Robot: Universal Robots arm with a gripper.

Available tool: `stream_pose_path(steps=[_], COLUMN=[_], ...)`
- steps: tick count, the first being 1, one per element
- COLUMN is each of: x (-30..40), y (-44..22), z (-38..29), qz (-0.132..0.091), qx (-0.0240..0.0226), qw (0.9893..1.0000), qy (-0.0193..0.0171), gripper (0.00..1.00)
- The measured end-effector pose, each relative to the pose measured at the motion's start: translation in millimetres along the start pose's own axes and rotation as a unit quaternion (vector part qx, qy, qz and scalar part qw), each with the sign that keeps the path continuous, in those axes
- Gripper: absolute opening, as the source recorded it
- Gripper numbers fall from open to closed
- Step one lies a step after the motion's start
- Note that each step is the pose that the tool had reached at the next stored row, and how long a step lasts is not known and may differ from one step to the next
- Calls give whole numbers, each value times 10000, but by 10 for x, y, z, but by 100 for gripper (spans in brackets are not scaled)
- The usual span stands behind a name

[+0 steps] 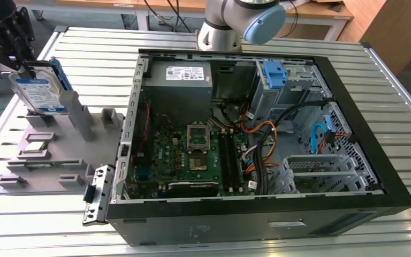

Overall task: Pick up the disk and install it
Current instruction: 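Pick up the disk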

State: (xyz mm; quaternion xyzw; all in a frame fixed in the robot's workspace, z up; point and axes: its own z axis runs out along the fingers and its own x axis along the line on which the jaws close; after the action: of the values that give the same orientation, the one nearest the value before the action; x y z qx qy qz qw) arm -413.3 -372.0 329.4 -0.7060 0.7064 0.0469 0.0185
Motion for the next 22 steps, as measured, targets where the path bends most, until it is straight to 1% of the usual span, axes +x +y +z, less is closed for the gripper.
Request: stream_pose_path(steps=[3,7,22], x=[0,-4,-28], y=[0,2,12], z=[-3,-40,-301], qz=[0,0,0], qx=[0,0,0], qw=[10000,10000,10000], qy=[0,0,0], gripper=[35,35,35])
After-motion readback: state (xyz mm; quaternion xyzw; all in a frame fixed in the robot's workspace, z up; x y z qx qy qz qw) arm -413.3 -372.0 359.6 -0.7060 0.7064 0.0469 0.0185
